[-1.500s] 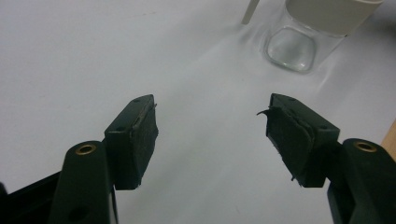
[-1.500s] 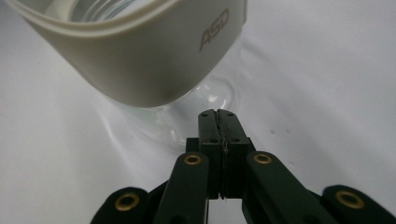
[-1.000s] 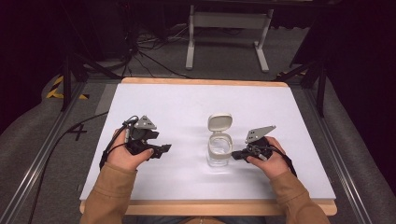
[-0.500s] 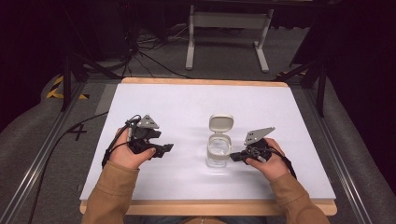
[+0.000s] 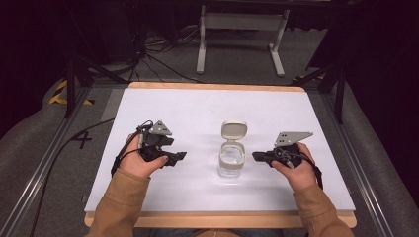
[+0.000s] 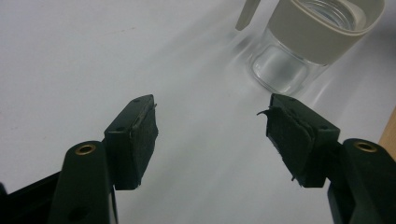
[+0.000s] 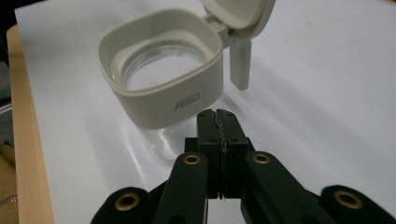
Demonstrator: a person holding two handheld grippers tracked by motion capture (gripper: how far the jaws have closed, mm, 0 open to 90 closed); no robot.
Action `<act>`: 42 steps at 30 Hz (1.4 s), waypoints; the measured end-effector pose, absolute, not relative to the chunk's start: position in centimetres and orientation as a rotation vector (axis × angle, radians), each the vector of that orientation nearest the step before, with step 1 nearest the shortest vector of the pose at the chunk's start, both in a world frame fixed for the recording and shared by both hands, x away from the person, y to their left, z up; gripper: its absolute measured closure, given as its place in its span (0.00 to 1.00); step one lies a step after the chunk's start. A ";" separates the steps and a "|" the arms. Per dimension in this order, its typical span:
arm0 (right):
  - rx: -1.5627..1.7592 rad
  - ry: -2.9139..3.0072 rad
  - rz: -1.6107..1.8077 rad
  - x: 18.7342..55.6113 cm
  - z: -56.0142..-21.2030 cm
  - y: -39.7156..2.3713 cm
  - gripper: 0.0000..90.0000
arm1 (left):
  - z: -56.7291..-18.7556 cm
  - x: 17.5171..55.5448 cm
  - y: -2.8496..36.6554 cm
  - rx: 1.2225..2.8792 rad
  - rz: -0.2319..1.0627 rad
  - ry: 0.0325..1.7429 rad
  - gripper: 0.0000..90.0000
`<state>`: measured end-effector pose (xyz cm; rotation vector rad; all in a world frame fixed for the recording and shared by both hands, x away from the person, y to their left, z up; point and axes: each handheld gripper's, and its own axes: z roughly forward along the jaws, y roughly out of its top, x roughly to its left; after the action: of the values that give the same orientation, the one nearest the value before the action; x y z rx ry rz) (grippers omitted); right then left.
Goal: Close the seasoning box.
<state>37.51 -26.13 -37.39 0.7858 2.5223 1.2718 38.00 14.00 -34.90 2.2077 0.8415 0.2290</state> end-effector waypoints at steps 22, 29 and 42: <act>0.772 2.380 1.470 40.5 -34.4 -26.1 1.00 | -35.6 36.1 16.5 2.199 0.258 0.940 0.38; 0.780 2.357 1.477 41.5 -34.2 -25.9 1.00 | -35.8 35.2 17.5 2.181 0.270 0.981 0.38; 0.777 2.353 1.486 42.9 -34.9 -25.7 1.00 | -35.9 34.3 18.5 2.180 0.270 1.014 0.37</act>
<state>42.94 -25.69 -34.85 0.7772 2.3530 1.4863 34.33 18.55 -35.89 2.1798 1.0143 0.2699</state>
